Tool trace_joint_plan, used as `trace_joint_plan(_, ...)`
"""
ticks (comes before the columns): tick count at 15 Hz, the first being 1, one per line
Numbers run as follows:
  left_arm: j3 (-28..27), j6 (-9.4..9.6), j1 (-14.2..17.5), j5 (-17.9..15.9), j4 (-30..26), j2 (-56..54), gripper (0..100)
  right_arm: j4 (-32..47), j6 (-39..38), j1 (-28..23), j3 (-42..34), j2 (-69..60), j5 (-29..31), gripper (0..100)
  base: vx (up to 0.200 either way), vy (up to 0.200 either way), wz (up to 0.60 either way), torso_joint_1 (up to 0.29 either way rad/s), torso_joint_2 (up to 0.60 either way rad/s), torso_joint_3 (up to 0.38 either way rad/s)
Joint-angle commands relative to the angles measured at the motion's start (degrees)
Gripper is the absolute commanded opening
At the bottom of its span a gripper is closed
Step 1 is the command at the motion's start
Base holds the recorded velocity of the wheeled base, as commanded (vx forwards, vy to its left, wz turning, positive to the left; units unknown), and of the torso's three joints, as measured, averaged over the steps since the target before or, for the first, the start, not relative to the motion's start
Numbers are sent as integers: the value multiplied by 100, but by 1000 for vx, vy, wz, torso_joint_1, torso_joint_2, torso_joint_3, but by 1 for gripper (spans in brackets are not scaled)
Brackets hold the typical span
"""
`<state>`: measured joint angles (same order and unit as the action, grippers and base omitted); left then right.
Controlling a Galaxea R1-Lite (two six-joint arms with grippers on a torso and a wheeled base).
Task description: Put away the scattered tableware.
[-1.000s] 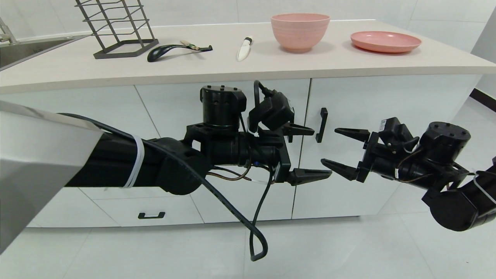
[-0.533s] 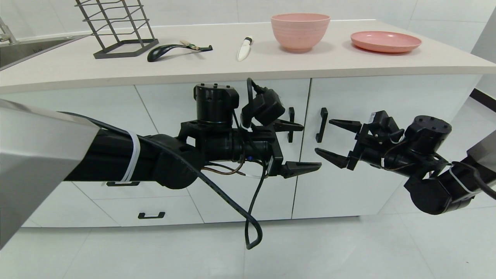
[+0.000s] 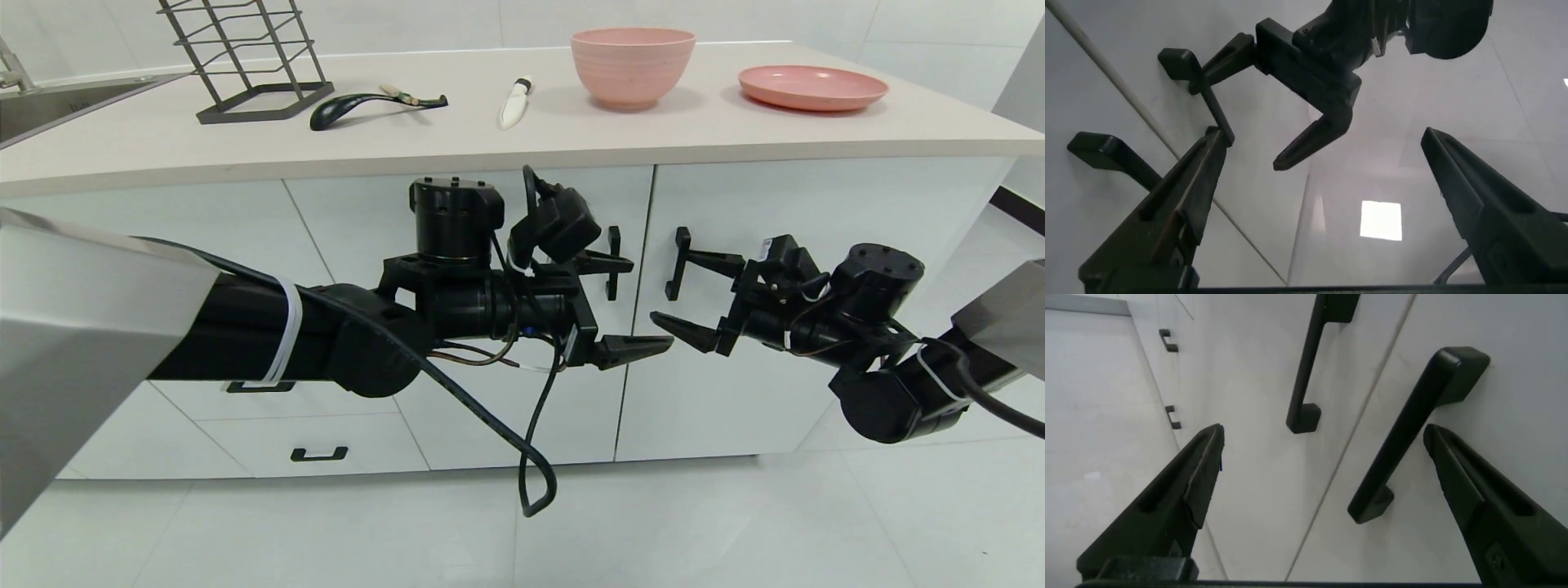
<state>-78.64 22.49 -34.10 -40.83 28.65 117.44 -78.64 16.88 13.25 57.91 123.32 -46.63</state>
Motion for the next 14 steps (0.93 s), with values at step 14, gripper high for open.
trace_joint_plan(14,-380,-465,35,-39,361,191,100,-28,-124,125,-51,-221,-769,100,0,0,0,0,0,0)
